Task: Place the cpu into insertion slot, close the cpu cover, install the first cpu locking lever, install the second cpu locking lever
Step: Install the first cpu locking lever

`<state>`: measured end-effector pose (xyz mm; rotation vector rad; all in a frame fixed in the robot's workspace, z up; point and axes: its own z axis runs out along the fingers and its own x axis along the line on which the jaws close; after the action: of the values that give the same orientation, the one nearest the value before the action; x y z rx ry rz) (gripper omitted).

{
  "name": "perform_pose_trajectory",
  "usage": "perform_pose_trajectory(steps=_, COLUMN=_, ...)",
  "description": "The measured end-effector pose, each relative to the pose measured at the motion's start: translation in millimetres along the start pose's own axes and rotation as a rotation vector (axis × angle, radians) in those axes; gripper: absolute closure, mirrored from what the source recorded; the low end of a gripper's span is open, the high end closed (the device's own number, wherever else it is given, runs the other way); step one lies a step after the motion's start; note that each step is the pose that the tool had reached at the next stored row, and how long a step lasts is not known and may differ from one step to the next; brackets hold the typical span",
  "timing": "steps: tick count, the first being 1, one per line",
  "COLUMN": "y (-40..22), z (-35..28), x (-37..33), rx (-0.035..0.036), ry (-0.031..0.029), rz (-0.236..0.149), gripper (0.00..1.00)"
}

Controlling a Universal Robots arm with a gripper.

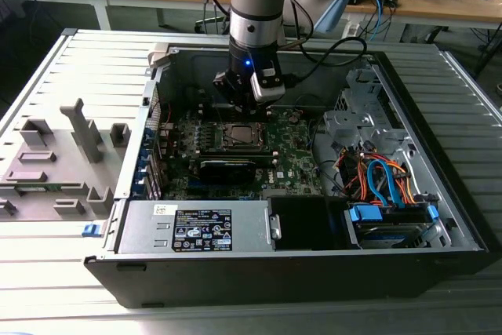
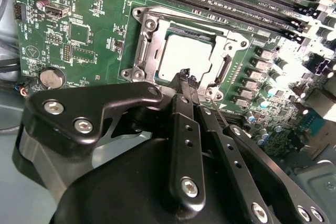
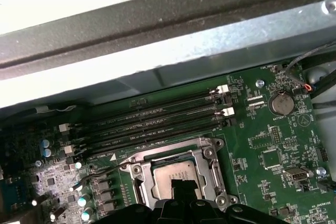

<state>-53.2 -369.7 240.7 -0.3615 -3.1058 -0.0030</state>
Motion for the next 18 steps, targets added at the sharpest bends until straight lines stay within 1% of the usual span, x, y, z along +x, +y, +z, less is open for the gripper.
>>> perform_pose_trajectory(steps=15, y=0.0, z=0.0, x=0.0, rx=-0.0009, ry=0.0003, rz=-0.052, gripper=0.89)
perform_pose_trajectory(steps=18, y=0.0, z=0.0, x=0.0, rx=-0.001, ry=0.0005, rz=-0.071, gripper=0.89)
